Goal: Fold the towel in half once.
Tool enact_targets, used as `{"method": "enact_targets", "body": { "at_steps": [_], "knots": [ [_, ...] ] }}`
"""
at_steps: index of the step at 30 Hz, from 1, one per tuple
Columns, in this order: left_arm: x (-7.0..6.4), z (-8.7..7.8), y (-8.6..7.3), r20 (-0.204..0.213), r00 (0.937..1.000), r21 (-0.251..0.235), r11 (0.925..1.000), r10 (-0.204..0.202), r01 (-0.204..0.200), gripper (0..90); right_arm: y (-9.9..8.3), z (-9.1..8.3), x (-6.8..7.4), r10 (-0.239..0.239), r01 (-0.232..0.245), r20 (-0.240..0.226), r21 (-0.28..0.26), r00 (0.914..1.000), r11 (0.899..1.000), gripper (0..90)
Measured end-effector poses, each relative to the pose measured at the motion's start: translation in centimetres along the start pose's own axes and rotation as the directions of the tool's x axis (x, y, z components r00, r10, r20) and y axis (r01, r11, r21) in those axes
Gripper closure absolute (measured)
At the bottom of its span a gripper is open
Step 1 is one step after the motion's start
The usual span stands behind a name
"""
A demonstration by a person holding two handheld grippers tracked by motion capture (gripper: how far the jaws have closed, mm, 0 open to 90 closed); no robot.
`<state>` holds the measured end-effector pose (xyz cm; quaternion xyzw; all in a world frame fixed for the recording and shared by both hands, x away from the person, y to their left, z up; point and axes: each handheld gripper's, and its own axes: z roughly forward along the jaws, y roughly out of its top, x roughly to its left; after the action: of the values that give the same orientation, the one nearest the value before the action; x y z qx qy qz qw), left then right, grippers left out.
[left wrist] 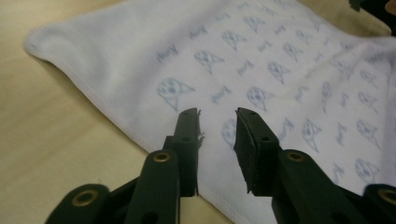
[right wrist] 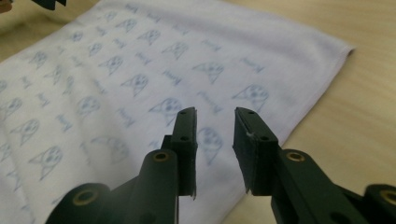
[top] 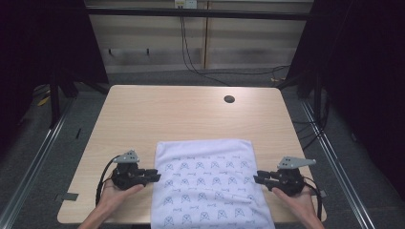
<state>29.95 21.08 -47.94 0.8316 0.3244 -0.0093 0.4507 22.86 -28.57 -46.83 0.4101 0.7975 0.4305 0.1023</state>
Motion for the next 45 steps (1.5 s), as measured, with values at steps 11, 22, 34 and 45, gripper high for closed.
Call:
{"method": "enact_targets", "body": {
  "at_steps": [11,22,34,45],
  "knots": [
    [5.2,2.0,3.9,-0.119,0.9921,-0.081,0.9963,-0.04,0.031,68.7,6.0,4.4,-6.4,0.024,-0.023,0.078,-0.019,0.9966,1.0,61.4],
    [7.6,3.4,4.6,-0.162,0.9851,-0.049,0.9975,-0.058,0.051,61.1,6.5,10.0,-8.9,0.048,-0.056,0.117,0.072,0.992,0.996,59.0],
    [7.1,5.2,4.2,-0.172,0.985,0.039,0.9992,0.003,0.004,51.2,5.9,10.8,-8.0,-0.022,0.005,0.158,0.112,0.9872,0.994,64.2],
    [6.2,5.6,3.9,-0.092,0.9958,0.037,0.9993,0.009,-0.006,86.5,5.7,10.3,-7.4,0.024,-0.031,0.07,0.094,0.9973,0.995,87.1]
  ]
}}
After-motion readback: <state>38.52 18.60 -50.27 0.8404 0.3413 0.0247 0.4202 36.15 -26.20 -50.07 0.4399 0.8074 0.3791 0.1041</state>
